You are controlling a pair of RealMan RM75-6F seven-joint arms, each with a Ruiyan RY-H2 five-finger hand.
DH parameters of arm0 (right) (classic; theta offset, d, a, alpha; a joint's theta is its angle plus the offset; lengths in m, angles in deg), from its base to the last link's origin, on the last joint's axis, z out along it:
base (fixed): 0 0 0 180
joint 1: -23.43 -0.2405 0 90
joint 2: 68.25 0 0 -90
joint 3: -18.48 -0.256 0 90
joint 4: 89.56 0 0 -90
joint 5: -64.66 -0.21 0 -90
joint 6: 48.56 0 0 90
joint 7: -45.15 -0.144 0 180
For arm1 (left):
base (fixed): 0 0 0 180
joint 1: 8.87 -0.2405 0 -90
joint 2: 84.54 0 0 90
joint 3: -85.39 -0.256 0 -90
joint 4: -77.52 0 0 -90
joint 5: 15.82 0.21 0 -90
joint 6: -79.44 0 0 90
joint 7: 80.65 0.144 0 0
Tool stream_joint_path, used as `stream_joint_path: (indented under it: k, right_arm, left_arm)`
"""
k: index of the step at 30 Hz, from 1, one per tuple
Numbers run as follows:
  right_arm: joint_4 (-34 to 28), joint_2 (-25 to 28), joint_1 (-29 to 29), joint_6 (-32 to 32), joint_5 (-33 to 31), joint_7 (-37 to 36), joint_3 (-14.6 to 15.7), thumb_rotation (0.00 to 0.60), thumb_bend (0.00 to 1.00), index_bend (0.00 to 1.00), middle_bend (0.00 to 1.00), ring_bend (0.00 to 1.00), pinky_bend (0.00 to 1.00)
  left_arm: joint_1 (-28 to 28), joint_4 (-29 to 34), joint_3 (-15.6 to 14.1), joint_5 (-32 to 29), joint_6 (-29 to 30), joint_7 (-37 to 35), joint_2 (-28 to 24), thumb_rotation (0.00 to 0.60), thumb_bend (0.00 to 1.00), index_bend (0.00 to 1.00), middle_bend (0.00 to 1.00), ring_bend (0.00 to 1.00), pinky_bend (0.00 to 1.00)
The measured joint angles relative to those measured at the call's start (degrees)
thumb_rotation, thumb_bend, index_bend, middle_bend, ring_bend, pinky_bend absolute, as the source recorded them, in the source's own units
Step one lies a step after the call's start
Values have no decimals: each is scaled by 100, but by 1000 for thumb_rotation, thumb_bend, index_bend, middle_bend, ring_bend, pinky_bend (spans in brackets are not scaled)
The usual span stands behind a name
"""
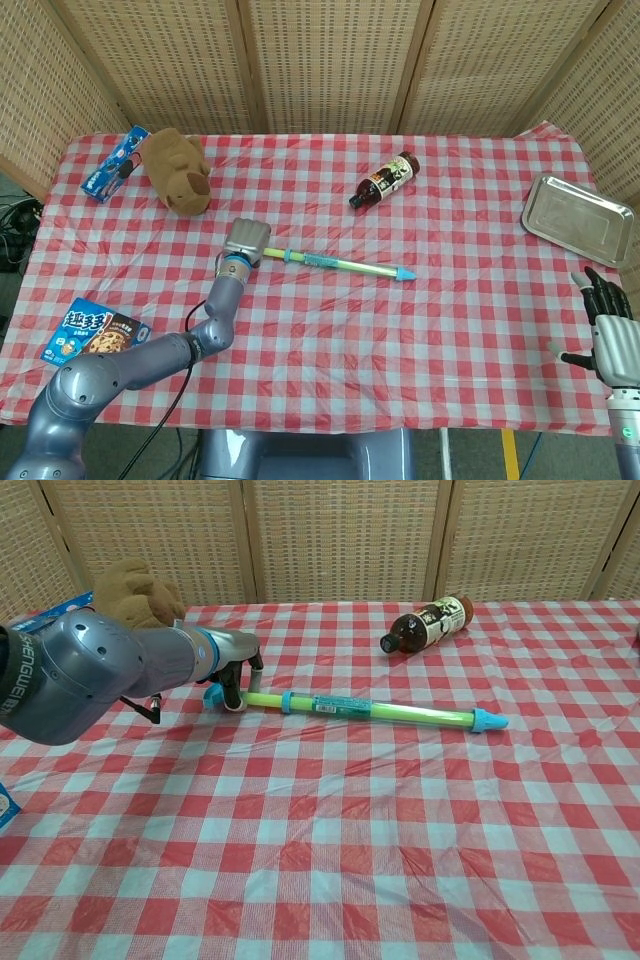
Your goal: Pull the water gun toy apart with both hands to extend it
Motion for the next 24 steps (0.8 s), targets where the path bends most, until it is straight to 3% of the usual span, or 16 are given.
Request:
stream_joint_path:
  k: [6, 14, 24]
  right_arm:
    - [-23, 16, 11, -16, 2, 1, 1, 600, 106, 81, 0, 0, 0]
    - [-67, 46, 35, -81, 36, -16, 1, 600, 105, 84, 0, 0, 0]
    - [-104, 50, 29, -81, 63, 16, 9, 600, 105, 89, 0, 0, 0]
  left_arm:
    - [-26, -71, -78, -76, -31, 74, 46, 600, 432, 531, 921, 845, 741]
    - [-77, 52, -3, 158, 176, -126, 14, 600, 540, 841, 932, 855, 741]
    - [-286, 1211, 243, 662, 791, -597, -522, 600, 593, 876, 943, 867, 746]
